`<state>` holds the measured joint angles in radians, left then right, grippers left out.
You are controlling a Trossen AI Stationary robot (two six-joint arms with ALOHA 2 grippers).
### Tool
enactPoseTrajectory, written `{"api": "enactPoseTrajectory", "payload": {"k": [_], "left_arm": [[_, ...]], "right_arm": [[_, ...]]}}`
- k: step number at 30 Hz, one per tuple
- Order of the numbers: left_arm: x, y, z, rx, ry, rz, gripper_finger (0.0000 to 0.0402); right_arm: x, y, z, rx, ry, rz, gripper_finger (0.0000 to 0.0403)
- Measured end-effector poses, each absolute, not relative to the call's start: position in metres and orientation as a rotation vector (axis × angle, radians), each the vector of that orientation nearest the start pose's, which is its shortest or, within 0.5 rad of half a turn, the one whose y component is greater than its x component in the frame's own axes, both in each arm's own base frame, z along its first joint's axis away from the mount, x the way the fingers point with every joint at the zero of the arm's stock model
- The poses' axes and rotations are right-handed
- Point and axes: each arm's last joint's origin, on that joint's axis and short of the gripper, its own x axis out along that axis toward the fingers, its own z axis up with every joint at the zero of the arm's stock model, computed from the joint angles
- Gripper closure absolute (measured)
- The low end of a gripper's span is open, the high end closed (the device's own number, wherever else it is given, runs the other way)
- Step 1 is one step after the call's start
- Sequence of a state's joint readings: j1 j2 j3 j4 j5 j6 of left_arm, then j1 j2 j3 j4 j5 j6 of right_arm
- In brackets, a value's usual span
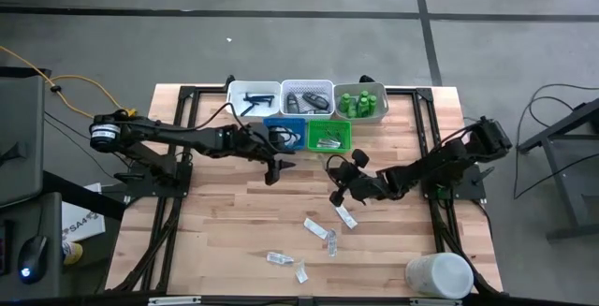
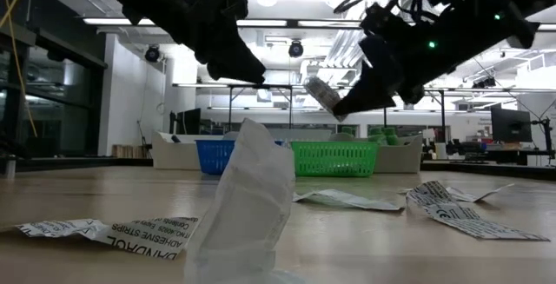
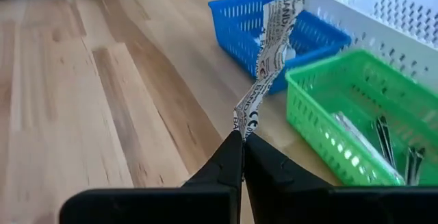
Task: Pick & Place Travel size toiletries
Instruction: Put the white bandage pad into the blue basket
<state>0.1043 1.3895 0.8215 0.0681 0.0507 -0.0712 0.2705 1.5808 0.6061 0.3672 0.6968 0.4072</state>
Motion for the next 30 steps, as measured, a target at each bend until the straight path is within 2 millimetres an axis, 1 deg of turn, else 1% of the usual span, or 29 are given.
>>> {"api": "enactPoseTrajectory", "payload": {"k": [5,7,11,13,18,22,24,28,30], "left_arm": [[0.297,0.029,0.24,-0.094,0.448,0.041,0.0213],[0.297,0.029,0.241,-0.089,0.434,0.037,0.0213],[0.298,0.029,0.243,-0.083,0.413,0.036,0.0213],[0.298,0.029,0.244,-0.083,0.406,0.036,0.0213],[0.299,0.029,0.244,-0.082,0.398,0.036,0.0213],[0.299,0.029,0.245,-0.084,0.387,0.035,0.0213],[0.3,0.029,0.246,-0.083,0.375,0.034,0.0213],[0.301,0.029,0.25,-0.083,0.338,0.028,0.0213],[0.302,0.029,0.253,-0.088,0.3,0.01,0.0213]], "right_arm": [[0.286,0.05,0.151,0.089,0.392,-0.494,0.0401],[0.292,0.047,0.155,0.087,0.349,-0.453,0.0401],[0.298,0.044,0.152,0.04,0.317,-0.421,0.0401],[0.301,0.042,0.153,0.024,0.28,-0.41,0.0401],[0.303,0.042,0.158,-0.01,0.241,-0.374,0.0401],[0.305,0.044,0.165,-0.04,0.178,-0.337,0.0401],[0.306,0.042,0.166,-0.037,0.168,-0.31,0.0401],[0.307,0.036,0.166,-0.036,0.17,-0.314,0.0401],[0.308,0.033,0.166,-0.03,0.172,-0.274,0.0401]]}}
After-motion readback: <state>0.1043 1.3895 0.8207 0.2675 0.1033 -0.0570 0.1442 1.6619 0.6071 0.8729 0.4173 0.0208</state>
